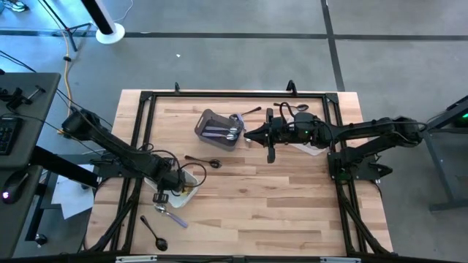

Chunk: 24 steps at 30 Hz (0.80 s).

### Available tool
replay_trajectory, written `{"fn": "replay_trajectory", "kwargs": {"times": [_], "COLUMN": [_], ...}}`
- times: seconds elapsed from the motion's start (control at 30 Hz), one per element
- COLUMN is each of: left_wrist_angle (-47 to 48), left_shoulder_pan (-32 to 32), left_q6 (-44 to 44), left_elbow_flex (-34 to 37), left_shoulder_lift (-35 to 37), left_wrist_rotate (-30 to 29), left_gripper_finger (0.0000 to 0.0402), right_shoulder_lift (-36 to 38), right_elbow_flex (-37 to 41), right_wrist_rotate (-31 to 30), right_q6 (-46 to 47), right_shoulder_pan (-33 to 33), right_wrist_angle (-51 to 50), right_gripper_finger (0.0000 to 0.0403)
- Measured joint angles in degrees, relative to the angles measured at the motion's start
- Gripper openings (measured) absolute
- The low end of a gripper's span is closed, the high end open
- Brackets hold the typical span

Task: Sort silverware by color (type)
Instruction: Put the gold spoon into the white bin, then put the top right black spoon into the transparent bin

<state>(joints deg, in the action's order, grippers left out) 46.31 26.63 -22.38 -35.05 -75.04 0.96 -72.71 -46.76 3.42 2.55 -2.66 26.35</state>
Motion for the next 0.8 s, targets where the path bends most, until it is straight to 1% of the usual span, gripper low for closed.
{"fn": "replay_trajectory", "kwargs": {"times": [0.43, 0.6, 0.8], "left_wrist_angle": [0.0, -0.1, -0.1], "left_shoulder_pan": [0.0, 0.0, 0.0], "left_q6": [-0.1, -1.0, -1.2], "left_elbow_flex": [0.0, 0.0, 0.0], "left_shoulder_lift": [-0.6, -0.6, -0.4], "left_wrist_rotate": [-0.4, -0.3, -0.2], "left_gripper_finger": [0.0051, 0.0074, 0.0112], "right_shoulder_lift": [0.0, 0.0, 0.0], "right_elbow_flex": [0.0, 0.0, 0.0], "right_wrist_rotate": [0.0, 0.0, 0.0], "right_q6": [0.0, 0.0, 0.0], "right_shoulder_pan": [0.0, 0.0, 0.0], "right_wrist_angle": [-0.1, -0.4, -0.4], "right_gripper_finger": [0.0000, 0.0000, 0.0000]}}
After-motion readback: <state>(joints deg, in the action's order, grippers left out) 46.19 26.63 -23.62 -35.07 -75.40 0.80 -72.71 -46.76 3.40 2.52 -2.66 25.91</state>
